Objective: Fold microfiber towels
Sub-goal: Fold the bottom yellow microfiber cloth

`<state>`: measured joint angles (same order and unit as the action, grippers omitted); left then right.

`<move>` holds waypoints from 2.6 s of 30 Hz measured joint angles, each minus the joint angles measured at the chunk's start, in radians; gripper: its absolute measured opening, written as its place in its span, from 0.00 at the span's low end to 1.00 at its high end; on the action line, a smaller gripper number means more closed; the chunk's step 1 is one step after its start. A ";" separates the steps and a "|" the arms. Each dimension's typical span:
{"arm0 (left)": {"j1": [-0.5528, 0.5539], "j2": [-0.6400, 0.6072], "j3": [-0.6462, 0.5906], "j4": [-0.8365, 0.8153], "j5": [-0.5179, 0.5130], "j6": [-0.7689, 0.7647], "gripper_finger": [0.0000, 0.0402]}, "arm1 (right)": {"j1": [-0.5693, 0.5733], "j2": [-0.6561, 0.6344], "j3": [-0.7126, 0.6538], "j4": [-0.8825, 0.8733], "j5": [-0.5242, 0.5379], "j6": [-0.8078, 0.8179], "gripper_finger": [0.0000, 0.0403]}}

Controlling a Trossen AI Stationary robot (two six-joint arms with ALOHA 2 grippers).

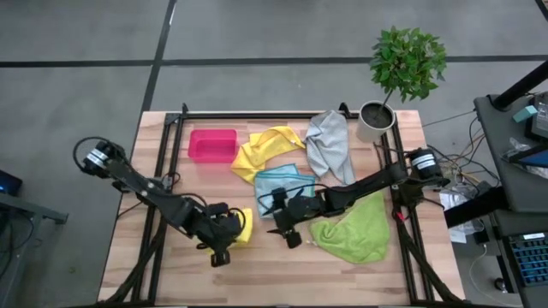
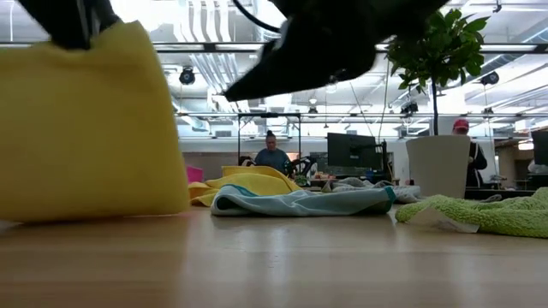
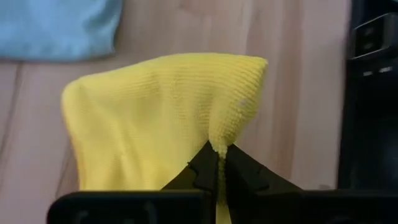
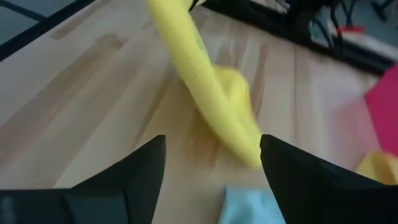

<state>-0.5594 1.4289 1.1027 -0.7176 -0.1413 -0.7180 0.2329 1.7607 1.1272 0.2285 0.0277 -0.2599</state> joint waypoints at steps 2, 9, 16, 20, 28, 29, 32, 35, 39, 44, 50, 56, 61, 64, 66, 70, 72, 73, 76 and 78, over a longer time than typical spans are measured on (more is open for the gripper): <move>0.000 -0.011 0.000 0.002 -0.011 0.002 0.00 | 0.000 0.044 0.057 -0.001 -0.002 -0.033 0.63; 0.001 -0.020 0.000 0.002 -0.018 0.036 0.00 | -0.003 0.195 0.226 -0.009 -0.068 -0.126 0.61; 0.001 -0.020 0.000 0.001 -0.018 0.040 0.00 | -0.003 0.298 0.338 -0.015 -0.087 -0.126 0.58; 0.001 -0.020 0.000 -0.008 -0.018 0.048 0.00 | -0.005 0.294 0.349 -0.016 -0.083 -0.130 0.57; 0.003 -0.021 0.000 -0.010 -0.020 0.049 0.00 | -0.016 0.262 0.347 -0.037 -0.089 -0.132 0.15; 0.003 -0.021 0.000 -0.010 -0.023 0.047 0.01 | -0.016 0.262 0.347 -0.046 -0.089 -0.135 0.08; 0.005 -0.022 0.000 -0.010 -0.023 0.046 0.05 | -0.016 0.262 0.356 -0.065 -0.090 -0.115 0.05; 0.010 -0.025 0.000 -0.009 -0.023 0.044 0.13 | -0.016 0.255 0.357 -0.084 -0.107 -0.098 0.03; 0.018 -0.036 0.000 -0.010 -0.023 0.044 0.27 | -0.017 0.223 0.357 -0.128 -0.115 -0.069 0.02; 0.031 -0.071 0.003 -0.044 -0.024 0.044 0.42 | -0.024 0.172 0.357 -0.205 -0.114 0.016 0.02; 0.037 -0.114 0.004 -0.039 -0.024 0.051 0.54 | -0.026 0.143 0.357 -0.253 -0.114 0.092 0.02; 0.042 -0.116 0.002 -0.003 -0.086 0.051 0.57 | -0.037 0.139 0.357 -0.261 -0.114 0.138 0.02; 0.043 -0.111 0.002 0.004 -0.142 0.046 0.57 | -0.042 0.139 0.357 -0.260 -0.114 0.157 0.02; 0.043 -0.109 0.002 0.003 -0.148 0.039 0.57 | -0.043 0.139 0.357 -0.260 -0.114 0.168 0.02; 0.043 -0.103 -0.001 0.003 -0.148 0.020 0.57 | -0.044 0.139 0.357 -0.260 -0.114 0.172 0.02; 0.037 -0.077 -0.010 0.003 -0.130 0.007 0.57 | -0.044 0.139 0.357 -0.253 -0.114 0.173 0.02; 0.036 -0.056 -0.014 0.002 -0.104 -0.009 0.57 | -0.044 0.139 0.357 -0.253 -0.114 0.174 0.02; 0.036 -0.042 -0.014 0.003 -0.089 -0.009 0.57 | -0.044 0.139 0.357 -0.253 -0.114 0.174 0.02; 0.030 -0.009 -0.015 0.002 -0.037 -0.011 0.54 | -0.040 0.139 0.356 -0.254 -0.115 0.173 0.02; 0.025 0.005 -0.014 -0.004 0.000 -0.016 0.50 | -0.036 0.139 0.356 -0.254 -0.116 0.172 0.02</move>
<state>-0.5344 1.4337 1.0884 -0.7221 -0.1410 -0.7341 0.1968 1.8999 1.4834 -0.0256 -0.0879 -0.0881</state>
